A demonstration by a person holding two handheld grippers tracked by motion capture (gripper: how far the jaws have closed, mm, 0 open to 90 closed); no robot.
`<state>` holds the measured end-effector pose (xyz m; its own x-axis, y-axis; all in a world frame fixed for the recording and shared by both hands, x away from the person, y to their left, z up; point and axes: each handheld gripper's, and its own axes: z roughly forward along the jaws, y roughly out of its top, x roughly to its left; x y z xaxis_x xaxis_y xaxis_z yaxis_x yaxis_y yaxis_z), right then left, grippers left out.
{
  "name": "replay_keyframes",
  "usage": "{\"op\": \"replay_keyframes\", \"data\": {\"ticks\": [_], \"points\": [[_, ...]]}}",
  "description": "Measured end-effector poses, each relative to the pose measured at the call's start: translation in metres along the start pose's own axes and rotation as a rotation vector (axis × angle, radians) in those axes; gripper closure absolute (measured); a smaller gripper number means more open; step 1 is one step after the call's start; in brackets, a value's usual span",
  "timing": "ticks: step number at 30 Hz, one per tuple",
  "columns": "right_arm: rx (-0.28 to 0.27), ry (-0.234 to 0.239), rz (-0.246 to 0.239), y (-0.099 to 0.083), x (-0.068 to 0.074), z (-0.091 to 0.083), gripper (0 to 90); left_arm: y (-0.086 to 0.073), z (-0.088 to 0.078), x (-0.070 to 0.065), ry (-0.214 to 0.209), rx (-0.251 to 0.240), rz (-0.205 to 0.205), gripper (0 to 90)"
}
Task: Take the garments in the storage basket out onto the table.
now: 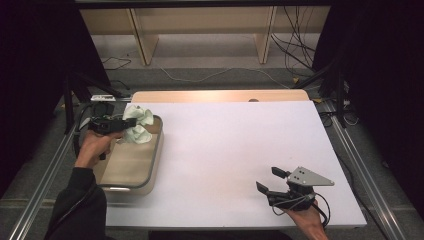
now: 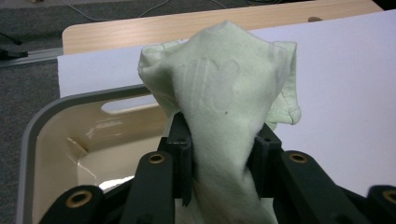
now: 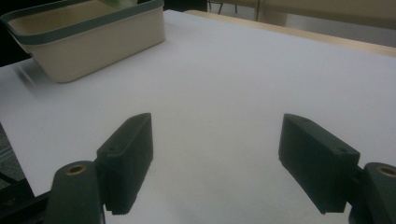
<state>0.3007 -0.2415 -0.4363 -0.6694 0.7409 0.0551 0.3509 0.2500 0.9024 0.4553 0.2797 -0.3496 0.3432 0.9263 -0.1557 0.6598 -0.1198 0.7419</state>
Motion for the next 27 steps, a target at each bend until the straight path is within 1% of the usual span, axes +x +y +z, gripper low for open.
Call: {"op": "replay_keyframes", "data": {"ticks": [3,4,8,10,17,20,22,24,27], "points": [[0.001,0.000,0.001,0.000,0.000,0.000,26.9,0.002,-0.004,-0.004,-0.012,-0.014,-0.001,67.2],[-0.001,0.000,0.000,0.000,0.000,0.000,26.9,0.003,-0.006,-0.004,-0.016,-0.017,0.005,67.2],[0.002,-0.002,0.003,0.000,0.000,-0.001,26.9,0.005,-0.010,-0.008,-0.045,-0.039,0.003,67.2],[-0.002,0.000,-0.003,0.000,0.000,-0.001,26.9,0.006,-0.011,-0.011,-0.060,-0.045,0.003,67.2],[-0.003,0.000,-0.002,0.000,0.000,-0.001,26.9,0.010,-0.016,-0.024,-0.099,-0.066,0.030,67.2],[-0.002,-0.001,-0.005,0.000,0.000,-0.001,26.9,0.012,-0.018,-0.032,-0.112,-0.076,0.048,67.2],[-0.002,-0.001,-0.006,0.000,0.000,-0.001,26.9,0.013,-0.019,-0.036,-0.123,-0.086,0.048,67.2],[-0.002,-0.002,-0.007,0.000,0.000,-0.001,26.9,0.014,-0.021,-0.039,-0.127,-0.090,0.060,67.2],[-0.003,-0.002,-0.007,0.000,0.000,-0.001,26.9,0.015,-0.024,-0.043,-0.140,-0.109,0.061,67.2]]}}
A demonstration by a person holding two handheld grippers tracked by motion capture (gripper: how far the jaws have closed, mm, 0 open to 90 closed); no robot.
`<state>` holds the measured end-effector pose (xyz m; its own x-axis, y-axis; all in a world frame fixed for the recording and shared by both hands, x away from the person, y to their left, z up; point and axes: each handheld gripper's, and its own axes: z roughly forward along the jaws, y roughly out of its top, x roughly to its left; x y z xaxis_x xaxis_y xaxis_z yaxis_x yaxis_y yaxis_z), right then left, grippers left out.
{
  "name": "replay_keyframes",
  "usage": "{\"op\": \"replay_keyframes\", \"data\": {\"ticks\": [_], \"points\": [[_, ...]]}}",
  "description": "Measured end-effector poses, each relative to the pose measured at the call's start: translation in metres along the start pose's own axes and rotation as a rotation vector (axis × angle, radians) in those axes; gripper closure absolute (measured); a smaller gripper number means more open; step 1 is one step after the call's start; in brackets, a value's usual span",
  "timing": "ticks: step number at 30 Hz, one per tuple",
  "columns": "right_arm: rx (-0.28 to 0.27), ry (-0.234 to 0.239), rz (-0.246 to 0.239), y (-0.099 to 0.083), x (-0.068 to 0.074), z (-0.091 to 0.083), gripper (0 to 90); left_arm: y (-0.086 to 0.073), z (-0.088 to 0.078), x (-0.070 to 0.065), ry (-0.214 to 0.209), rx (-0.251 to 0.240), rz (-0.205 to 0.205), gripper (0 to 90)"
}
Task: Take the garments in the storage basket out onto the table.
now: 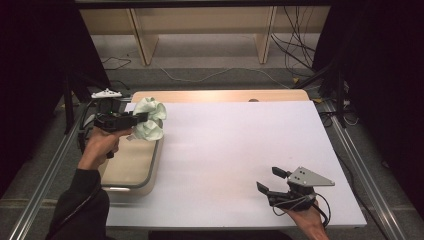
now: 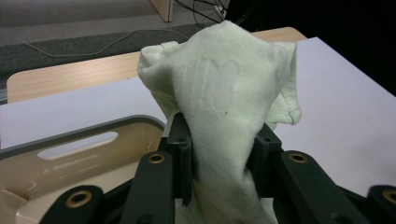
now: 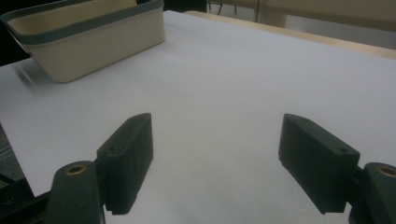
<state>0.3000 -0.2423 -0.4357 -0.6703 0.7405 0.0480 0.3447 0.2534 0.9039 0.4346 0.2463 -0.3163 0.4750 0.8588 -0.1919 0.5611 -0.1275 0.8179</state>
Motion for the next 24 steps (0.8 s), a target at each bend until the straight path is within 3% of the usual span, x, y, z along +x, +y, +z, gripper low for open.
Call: {"op": "replay_keyframes", "data": {"ticks": [24], "points": [[0.003,-0.002,-0.001,0.000,0.001,0.000,26.9,0.006,0.001,-0.038,-0.105,-0.063,0.039,67.2]]}}
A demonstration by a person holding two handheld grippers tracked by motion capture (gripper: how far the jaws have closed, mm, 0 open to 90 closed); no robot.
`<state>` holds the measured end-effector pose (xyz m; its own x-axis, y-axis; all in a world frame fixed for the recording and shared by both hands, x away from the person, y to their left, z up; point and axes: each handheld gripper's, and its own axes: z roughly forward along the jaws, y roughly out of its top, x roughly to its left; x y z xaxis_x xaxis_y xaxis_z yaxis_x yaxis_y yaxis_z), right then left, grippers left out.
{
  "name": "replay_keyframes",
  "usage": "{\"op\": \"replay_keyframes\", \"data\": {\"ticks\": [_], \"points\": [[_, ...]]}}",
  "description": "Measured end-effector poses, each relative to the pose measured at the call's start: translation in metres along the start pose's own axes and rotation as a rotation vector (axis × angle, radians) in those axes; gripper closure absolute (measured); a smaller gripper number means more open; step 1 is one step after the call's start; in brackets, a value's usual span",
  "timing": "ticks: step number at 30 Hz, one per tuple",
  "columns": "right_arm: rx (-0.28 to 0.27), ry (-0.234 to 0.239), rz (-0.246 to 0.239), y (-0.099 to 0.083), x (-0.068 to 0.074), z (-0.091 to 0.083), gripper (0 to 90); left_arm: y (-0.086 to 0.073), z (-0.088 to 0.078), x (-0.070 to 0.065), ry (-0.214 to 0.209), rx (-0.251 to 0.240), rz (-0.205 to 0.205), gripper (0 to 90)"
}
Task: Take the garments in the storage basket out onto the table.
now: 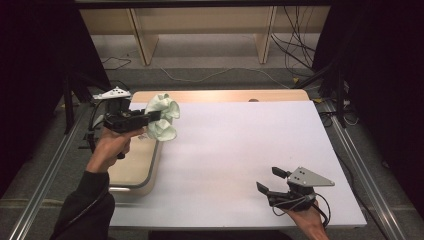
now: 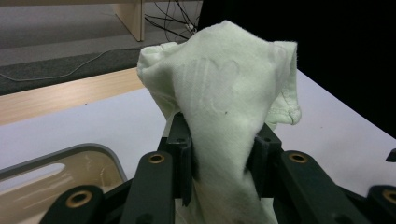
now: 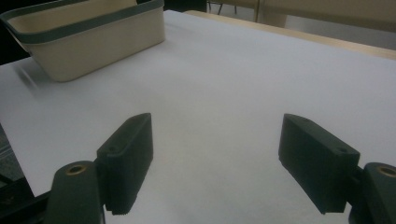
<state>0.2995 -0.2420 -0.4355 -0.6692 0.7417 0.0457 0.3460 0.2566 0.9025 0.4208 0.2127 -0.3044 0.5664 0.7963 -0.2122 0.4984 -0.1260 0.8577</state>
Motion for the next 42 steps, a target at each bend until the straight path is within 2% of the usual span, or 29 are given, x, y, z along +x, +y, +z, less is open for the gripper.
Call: {"op": "replay_keyframes", "data": {"ticks": [9,22,42], "points": [[0.000,0.000,0.000,0.000,0.000,0.000,26.9,-0.001,0.009,-0.017,-0.036,0.014,0.030,67.2],[0.000,-0.001,0.000,0.000,0.000,0.000,26.9,-0.005,0.025,-0.039,-0.083,0.034,0.052,67.2],[0.001,0.000,0.000,0.000,0.000,0.001,26.9,-0.015,0.054,-0.061,-0.130,0.062,0.069,67.2]]}}
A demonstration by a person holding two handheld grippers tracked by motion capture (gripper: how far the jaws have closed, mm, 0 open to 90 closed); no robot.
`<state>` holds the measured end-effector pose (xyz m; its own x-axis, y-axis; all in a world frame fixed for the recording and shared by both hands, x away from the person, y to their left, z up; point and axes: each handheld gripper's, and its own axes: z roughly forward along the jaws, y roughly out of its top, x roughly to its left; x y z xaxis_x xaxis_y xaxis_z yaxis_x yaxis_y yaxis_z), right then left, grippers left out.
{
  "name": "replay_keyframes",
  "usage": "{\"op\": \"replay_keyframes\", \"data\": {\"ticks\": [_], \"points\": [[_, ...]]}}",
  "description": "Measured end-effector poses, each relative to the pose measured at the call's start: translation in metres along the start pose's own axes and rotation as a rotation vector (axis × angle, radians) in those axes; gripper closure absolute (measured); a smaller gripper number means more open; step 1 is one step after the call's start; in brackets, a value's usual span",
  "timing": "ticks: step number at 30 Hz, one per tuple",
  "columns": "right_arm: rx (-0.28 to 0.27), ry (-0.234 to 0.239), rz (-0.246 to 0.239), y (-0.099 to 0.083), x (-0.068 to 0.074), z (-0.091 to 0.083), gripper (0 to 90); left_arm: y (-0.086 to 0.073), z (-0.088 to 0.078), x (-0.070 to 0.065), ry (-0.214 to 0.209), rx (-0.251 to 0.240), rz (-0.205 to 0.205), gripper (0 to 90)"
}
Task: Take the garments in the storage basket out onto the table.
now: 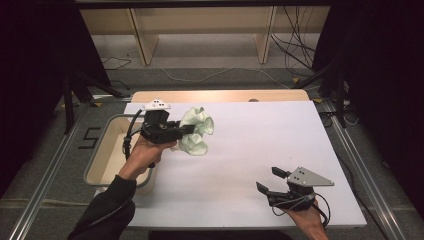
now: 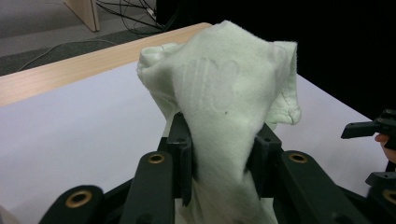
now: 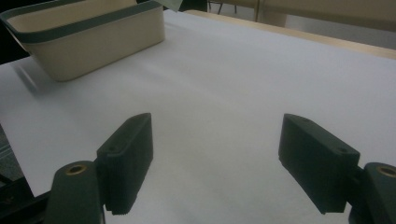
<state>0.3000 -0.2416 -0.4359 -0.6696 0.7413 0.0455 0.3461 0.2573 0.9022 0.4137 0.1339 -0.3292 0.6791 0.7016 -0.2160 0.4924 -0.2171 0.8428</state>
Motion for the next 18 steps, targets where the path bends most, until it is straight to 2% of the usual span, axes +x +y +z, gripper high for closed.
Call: {"op": "replay_keyframes", "data": {"ticks": [10,18], "points": [[0.000,0.000,0.000,0.000,0.000,0.000,26.9,-0.010,0.026,-0.011,-0.024,0.059,0.017,67.2],[0.002,0.002,0.001,0.000,0.000,0.000,26.9,-0.017,0.040,-0.016,-0.040,0.070,0.017,67.1]]}}
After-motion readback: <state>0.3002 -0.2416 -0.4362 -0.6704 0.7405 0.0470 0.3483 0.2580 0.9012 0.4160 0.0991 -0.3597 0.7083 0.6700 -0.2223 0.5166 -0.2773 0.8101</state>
